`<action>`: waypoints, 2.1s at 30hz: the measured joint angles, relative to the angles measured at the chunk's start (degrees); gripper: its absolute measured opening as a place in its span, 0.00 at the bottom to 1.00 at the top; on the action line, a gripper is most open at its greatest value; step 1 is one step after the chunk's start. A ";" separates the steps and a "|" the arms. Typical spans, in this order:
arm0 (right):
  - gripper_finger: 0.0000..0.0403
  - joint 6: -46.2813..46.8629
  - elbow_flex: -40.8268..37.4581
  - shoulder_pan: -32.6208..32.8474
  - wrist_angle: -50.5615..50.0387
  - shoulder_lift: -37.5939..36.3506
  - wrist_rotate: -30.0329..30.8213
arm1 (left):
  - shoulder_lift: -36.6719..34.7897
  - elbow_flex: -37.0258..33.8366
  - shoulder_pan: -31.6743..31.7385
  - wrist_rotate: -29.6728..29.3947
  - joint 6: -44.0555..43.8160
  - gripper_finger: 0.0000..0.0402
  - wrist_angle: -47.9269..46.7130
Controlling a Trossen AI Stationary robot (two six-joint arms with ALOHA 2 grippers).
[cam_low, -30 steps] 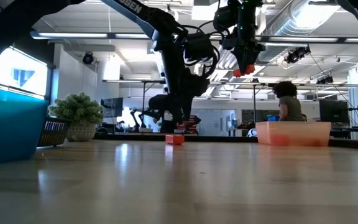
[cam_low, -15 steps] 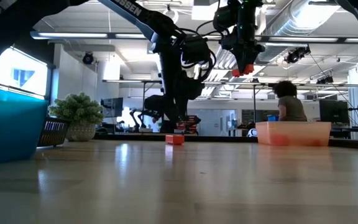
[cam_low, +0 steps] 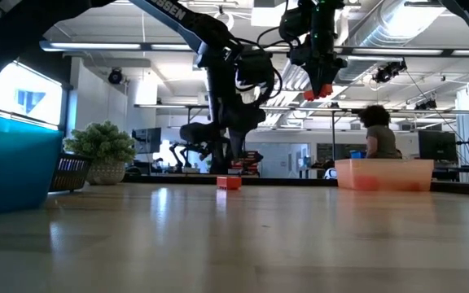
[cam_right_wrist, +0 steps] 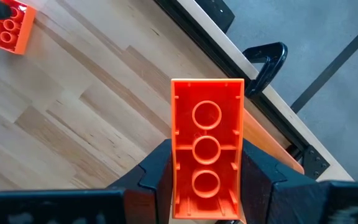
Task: Sort & place blocks by color
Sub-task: Put the orange game piece into the orange bin
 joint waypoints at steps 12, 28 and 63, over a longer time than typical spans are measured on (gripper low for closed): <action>0.28 0.00 0.00 0.00 0.00 0.00 -0.07 | 0.05 -0.28 -1.62 4.22 8.19 0.46 -2.42; 0.28 0.00 0.00 0.00 0.00 0.00 -0.59 | 0.39 -3.91 -1.23 -0.97 9.82 0.46 2.49; 0.28 5.12 0.00 -2.63 0.00 -0.72 1.24 | 1.07 -3.91 -1.78 -16.38 -11.68 0.46 -1.62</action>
